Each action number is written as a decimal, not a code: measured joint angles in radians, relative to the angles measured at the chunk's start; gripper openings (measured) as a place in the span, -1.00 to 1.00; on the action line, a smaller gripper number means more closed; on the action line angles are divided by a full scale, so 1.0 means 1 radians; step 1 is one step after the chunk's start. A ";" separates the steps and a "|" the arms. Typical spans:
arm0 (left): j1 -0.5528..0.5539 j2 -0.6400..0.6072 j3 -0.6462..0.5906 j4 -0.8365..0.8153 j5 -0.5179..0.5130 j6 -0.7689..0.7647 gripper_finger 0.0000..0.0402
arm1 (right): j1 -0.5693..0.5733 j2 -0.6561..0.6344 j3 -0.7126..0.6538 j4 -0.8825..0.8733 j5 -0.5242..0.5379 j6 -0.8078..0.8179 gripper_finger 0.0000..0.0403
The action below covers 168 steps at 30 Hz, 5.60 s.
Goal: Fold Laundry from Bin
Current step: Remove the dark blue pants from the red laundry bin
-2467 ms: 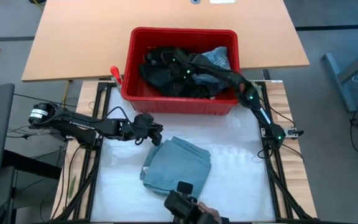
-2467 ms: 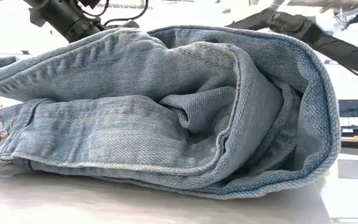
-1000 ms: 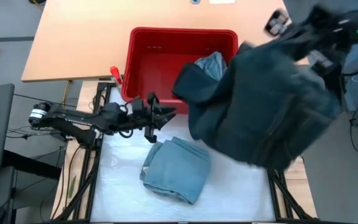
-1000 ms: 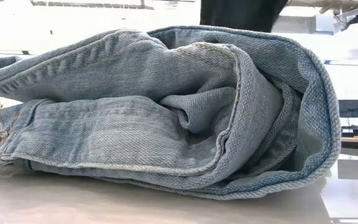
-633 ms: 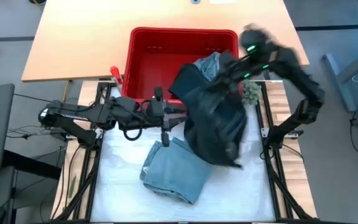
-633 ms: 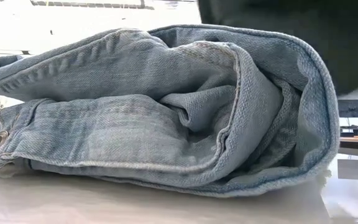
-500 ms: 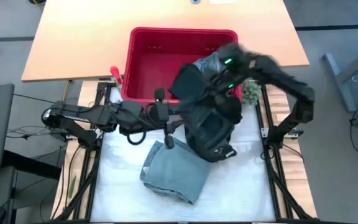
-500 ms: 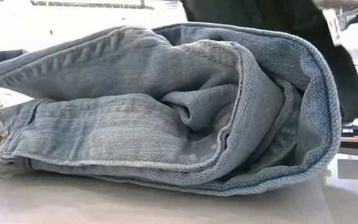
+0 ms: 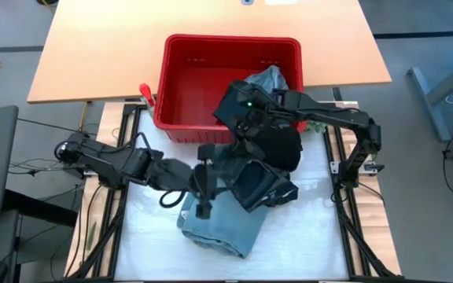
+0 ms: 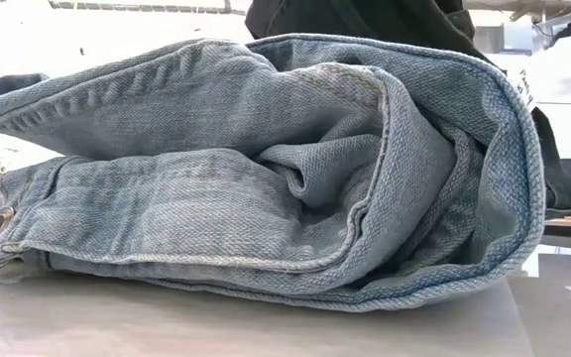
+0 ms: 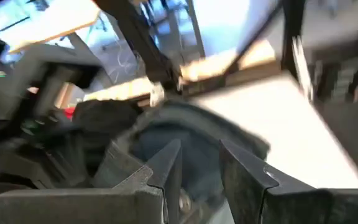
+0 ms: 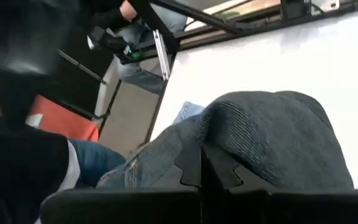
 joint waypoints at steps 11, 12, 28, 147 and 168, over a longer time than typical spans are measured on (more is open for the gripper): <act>-0.038 0.005 0.000 -0.268 -0.131 0.176 -0.40 | 0.000 -0.007 0.000 0.044 0.004 0.133 -0.88; -0.037 0.009 -0.001 -0.280 -0.133 0.207 -0.35 | 0.000 -0.009 0.000 0.040 0.004 0.133 -0.88; 0.007 0.091 -0.037 -0.223 -0.371 0.480 0.15 | 0.002 -0.013 0.001 0.053 0.011 0.136 -0.88; 0.001 -0.351 -0.496 -0.234 0.211 -0.309 -0.99 | 0.915 -0.278 -1.117 0.714 1.276 0.178 -0.18; 0.042 -0.351 -0.353 0.568 -0.282 0.090 -0.99 | 0.781 -0.546 -0.606 0.381 1.374 -0.071 -0.85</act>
